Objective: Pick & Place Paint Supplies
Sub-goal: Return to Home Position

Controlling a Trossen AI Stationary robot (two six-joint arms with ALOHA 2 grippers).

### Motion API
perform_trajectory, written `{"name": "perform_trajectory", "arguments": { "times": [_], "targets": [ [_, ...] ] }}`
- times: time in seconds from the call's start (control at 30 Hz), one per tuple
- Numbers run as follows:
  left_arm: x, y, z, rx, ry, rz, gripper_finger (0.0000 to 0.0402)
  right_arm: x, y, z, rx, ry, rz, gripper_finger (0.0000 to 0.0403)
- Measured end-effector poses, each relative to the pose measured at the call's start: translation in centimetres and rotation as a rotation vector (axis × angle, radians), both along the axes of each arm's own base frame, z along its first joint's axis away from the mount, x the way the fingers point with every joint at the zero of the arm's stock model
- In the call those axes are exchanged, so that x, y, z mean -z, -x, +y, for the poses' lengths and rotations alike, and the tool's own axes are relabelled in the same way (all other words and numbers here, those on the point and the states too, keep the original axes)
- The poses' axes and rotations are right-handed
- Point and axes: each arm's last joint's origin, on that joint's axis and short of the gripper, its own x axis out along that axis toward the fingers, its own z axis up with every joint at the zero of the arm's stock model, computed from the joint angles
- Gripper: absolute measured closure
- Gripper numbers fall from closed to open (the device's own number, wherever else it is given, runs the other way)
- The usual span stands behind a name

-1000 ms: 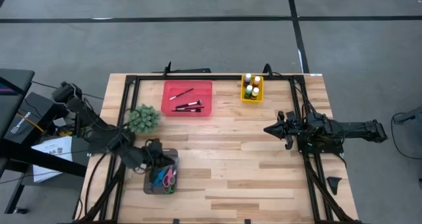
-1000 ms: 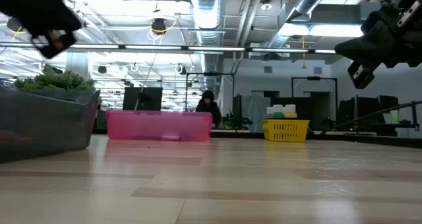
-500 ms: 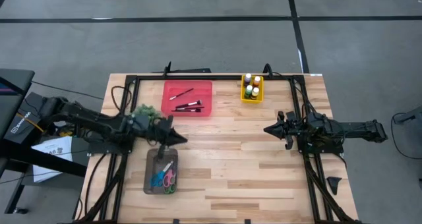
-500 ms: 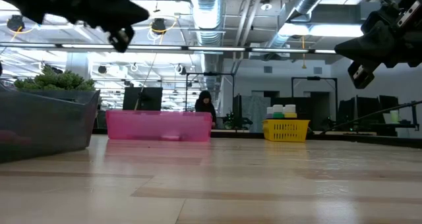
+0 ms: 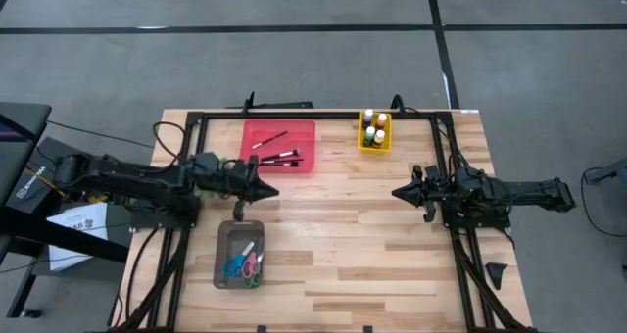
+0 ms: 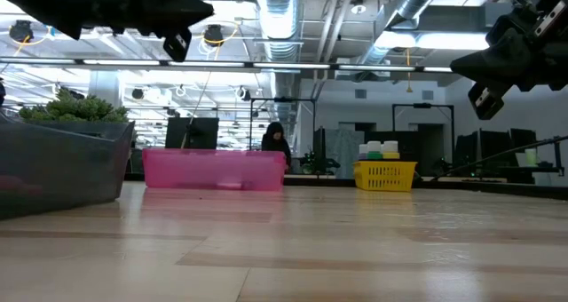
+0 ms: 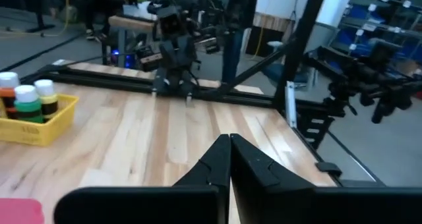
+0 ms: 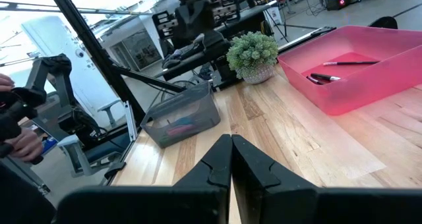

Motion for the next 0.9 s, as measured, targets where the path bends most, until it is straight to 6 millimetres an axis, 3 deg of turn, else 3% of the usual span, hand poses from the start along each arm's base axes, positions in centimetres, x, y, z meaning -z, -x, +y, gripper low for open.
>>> {"name": "perform_trajectory", "arguments": {
  "times": [0.3,0.9],
  "targets": [
    [-0.4,2.6,-1.3,-0.017,-0.061,0.011,0.0401,0.0,0.0,0.0,0.000,0.000,0.000,0.0397],
    [3.4,6.6,-1.1,-0.052,-0.031,-0.056,0.0401,0.0,0.0,0.0,0.000,0.000,0.000,0.0397]
  ]
}}
